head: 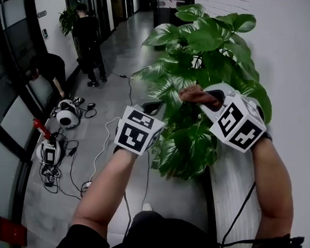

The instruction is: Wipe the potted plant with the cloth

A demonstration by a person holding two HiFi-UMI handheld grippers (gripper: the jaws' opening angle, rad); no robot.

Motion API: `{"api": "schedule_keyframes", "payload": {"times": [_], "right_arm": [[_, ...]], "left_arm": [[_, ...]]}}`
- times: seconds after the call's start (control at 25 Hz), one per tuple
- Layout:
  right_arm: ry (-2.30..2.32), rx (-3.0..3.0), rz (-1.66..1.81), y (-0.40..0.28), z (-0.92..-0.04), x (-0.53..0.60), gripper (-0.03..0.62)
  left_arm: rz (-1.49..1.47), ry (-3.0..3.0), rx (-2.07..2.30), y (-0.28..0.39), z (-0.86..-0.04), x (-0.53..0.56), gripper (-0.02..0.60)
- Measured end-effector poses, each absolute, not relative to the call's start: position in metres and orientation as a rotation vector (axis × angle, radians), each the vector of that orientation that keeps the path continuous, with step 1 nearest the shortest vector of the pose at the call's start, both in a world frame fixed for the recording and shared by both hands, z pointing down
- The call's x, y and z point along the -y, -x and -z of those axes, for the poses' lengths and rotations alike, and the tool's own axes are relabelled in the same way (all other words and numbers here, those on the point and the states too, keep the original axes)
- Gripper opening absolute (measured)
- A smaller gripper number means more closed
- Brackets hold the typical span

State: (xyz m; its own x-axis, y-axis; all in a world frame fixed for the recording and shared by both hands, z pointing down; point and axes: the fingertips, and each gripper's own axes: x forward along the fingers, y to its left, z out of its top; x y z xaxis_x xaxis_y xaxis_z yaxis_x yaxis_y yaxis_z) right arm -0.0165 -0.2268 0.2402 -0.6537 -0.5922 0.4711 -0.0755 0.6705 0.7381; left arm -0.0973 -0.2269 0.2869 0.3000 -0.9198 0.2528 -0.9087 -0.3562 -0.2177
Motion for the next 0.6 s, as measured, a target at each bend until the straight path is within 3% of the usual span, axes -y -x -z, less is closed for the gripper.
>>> {"api": "schedule_keyframes", "payload": {"times": [0.6], "right_arm": [[-0.735,2.258,0.712,0.07,-0.312,0.236,0.064]], "left_arm": [[0.649,2.509,-1.828,0.142,-0.395,0.249,0.017]]}}
